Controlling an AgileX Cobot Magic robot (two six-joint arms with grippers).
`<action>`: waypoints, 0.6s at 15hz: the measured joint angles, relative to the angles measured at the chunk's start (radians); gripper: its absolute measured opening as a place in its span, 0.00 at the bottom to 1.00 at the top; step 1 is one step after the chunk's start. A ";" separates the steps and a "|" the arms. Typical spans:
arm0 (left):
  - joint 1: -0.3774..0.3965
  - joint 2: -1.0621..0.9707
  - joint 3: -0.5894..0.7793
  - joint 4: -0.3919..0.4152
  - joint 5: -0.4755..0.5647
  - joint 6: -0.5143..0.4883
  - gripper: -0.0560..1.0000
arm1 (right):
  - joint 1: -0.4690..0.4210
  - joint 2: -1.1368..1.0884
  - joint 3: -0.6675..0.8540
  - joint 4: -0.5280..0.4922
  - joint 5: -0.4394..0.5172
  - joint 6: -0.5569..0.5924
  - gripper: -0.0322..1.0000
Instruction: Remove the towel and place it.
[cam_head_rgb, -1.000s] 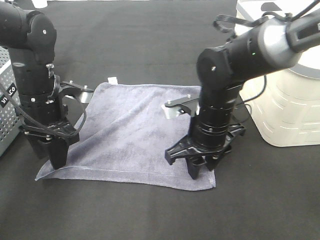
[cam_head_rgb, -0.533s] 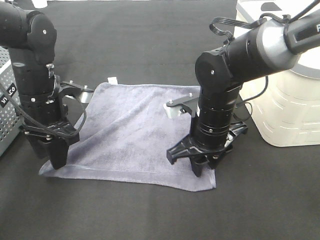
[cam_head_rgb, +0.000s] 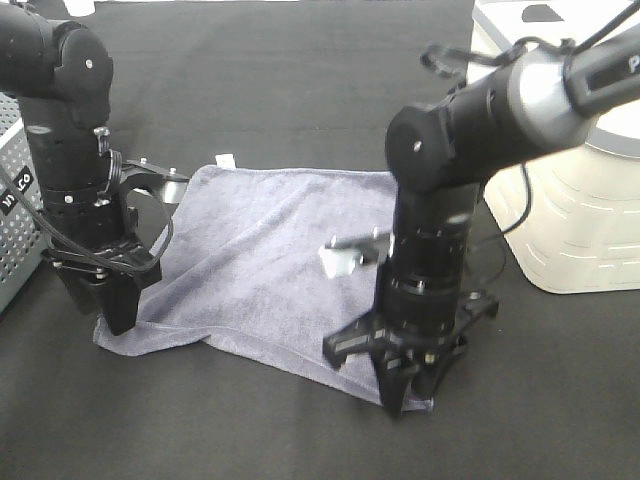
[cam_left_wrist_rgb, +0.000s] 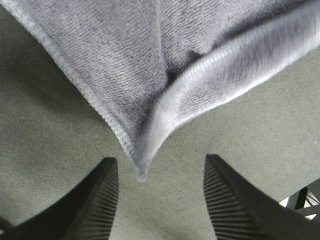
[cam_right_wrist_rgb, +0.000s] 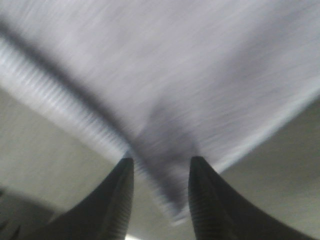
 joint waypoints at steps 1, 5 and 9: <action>0.000 0.000 0.000 0.000 0.000 0.000 0.52 | 0.024 0.000 0.006 0.010 0.020 -0.012 0.39; 0.000 -0.002 0.001 -0.010 0.034 -0.003 0.52 | 0.063 -0.084 0.007 0.005 0.018 -0.018 0.39; 0.000 -0.047 0.001 -0.021 -0.025 -0.027 0.52 | 0.063 -0.162 0.007 -0.185 -0.026 0.080 0.39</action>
